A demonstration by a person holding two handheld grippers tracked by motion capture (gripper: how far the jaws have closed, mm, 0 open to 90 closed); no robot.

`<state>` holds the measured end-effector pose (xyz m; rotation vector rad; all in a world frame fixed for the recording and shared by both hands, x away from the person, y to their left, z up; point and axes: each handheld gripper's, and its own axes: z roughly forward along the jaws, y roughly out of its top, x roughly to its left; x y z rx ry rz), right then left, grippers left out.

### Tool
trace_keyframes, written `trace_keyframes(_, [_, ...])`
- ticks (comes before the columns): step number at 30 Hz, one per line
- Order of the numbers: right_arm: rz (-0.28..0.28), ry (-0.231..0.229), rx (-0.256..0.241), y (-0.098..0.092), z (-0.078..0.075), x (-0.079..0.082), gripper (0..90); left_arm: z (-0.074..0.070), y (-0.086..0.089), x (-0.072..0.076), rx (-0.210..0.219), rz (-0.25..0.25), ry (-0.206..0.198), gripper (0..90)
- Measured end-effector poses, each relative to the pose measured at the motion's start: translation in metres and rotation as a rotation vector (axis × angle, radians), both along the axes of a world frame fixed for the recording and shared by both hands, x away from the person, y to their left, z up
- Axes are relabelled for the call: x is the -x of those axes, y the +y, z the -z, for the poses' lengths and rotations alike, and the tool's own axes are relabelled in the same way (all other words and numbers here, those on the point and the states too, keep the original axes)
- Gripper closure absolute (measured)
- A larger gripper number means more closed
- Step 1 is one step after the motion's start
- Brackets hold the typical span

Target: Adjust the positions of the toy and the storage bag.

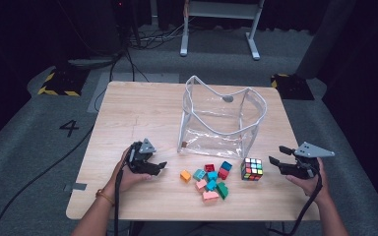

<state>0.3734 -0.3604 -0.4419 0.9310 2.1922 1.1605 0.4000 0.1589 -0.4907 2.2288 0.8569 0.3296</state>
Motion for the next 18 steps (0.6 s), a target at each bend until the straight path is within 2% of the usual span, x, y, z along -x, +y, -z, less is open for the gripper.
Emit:
trace_keyframes(1, [0.000, 0.000, 0.000, 0.000, 0.000, 0.000, 38.0, 0.000, 0.000, 0.000, 0.000, 0.000, 0.000, 23.1])
trace_keyframes(2, [-0.032, -0.007, -0.007, 0.010, -0.007, -0.002, 38.3, -0.007, -0.007, -0.005, 0.009, 0.009, -0.029, 23.8])
trace_keyframes(3, [-0.032, -0.007, -0.007, 0.010, -0.007, -0.002, 38.3, -0.007, -0.007, -0.005, 0.009, 0.009, -0.029, 24.6])
trace_keyframes(4, [-0.063, -0.019, -0.024, 0.020, -0.013, -0.006, 39.3, -0.012, -0.015, -0.010, 0.058, 0.015, -0.019, 25.0])
trace_keyframes(7, [-0.097, -0.013, -0.035, 0.031, -0.018, -0.009, 41.6, -0.019, -0.022, -0.017, 0.066, 0.020, -0.034, 28.0])
trace_keyframes(8, [-0.106, -0.022, -0.027, 0.037, -0.019, -0.011, 42.8, -0.022, -0.026, -0.020, 0.063, 0.027, -0.051, 28.0])
trace_keyframes(9, [-0.114, -0.034, -0.014, 0.042, -0.021, -0.012, 44.8, -0.025, -0.029, -0.023, 0.067, 0.030, -0.046, 29.9])
trace_keyframes(11, [-0.132, -0.034, -0.028, 0.052, -0.022, -0.018, 49.6, -0.031, -0.034, -0.030, 0.064, 0.036, -0.078, 34.1])
trace_keyframes(12, [-0.147, -0.030, -0.023, 0.058, -0.022, -0.023, 53.5, -0.036, -0.039, -0.035, 0.105, 0.044, -0.059, 37.6])
trace_keyframes(13, [-0.159, -0.027, -0.019, 0.061, -0.022, -0.025, 55.5, -0.036, -0.039, -0.035, 0.105, 0.044, -0.059, 38.9])
trace_keyframes(14, [-0.159, -0.027, -0.019, 0.061, -0.022, -0.025, 55.5, -0.039, -0.040, -0.037, 0.094, 0.037, -0.086, 38.9])
trace_keyframes(16, [-0.150, -0.028, 0.008, 0.068, -0.020, -0.031, 63.9, -0.043, -0.045, -0.044, 0.114, 0.050, -0.081, 46.5])
trace_keyframes(18, [-0.152, -0.028, 0.011, 0.070, -0.018, -0.033, 66.1, -0.044, -0.047, -0.044, 0.117, 0.038, -0.094, 49.1])
